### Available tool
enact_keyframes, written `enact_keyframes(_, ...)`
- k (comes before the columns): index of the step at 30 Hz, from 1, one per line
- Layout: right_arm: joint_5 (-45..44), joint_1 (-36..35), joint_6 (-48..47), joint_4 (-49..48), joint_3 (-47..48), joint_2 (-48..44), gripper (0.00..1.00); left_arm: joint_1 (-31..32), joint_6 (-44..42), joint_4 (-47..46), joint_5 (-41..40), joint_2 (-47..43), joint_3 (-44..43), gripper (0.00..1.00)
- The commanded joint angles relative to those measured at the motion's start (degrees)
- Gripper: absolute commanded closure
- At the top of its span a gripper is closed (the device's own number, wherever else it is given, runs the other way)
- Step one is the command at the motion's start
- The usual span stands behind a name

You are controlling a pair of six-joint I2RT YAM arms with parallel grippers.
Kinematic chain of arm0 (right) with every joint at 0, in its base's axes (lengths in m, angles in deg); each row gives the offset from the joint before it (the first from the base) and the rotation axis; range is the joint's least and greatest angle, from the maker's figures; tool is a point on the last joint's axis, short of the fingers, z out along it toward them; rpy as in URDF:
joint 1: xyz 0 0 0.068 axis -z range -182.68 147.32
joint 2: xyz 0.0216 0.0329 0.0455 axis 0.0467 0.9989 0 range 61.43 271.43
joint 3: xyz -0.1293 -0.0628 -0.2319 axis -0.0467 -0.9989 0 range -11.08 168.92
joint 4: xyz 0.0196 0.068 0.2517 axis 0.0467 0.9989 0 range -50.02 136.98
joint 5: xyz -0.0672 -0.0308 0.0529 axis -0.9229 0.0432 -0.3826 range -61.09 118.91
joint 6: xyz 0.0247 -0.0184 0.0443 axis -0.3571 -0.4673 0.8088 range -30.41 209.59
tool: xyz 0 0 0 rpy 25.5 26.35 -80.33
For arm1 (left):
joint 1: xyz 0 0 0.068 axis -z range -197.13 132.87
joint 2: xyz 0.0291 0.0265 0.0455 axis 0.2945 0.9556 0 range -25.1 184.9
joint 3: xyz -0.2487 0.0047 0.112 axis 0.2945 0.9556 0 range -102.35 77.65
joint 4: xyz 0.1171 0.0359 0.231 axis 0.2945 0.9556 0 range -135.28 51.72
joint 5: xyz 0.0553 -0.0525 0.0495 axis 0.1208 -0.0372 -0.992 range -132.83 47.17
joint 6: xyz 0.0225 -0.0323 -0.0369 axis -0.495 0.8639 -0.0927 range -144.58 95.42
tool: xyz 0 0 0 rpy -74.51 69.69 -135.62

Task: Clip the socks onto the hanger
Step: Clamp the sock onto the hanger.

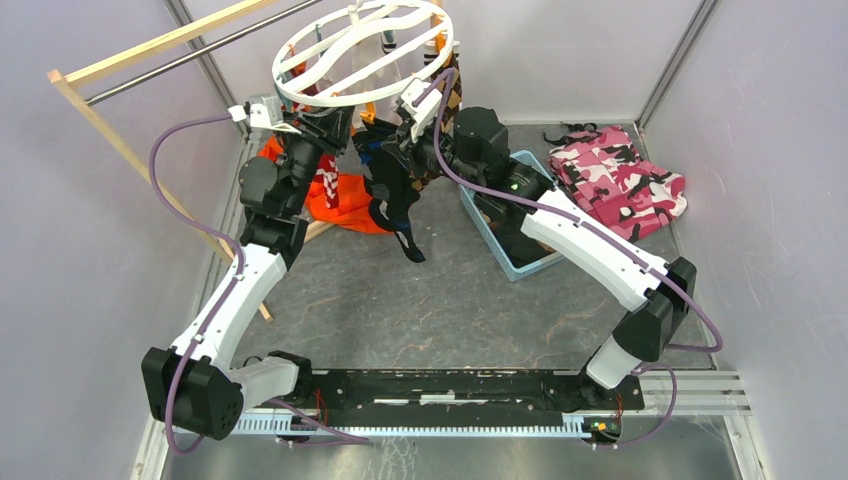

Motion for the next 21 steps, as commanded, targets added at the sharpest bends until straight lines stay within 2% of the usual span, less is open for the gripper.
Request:
enact_keyframes(1, -0.5, -0.09, -0.36, -1.63, 0.4, -2.43, 1.0, 0.11, 1.1, 0.25, -0.13, -0.23, -1.11, 0.98)
enact_keyframes(21, 0.94, -0.52, 0.25, -2.22, 4.75, 0.9, 1.0, 0.11, 1.98, 0.04, 0.63, 0.17, -1.2, 0.98)
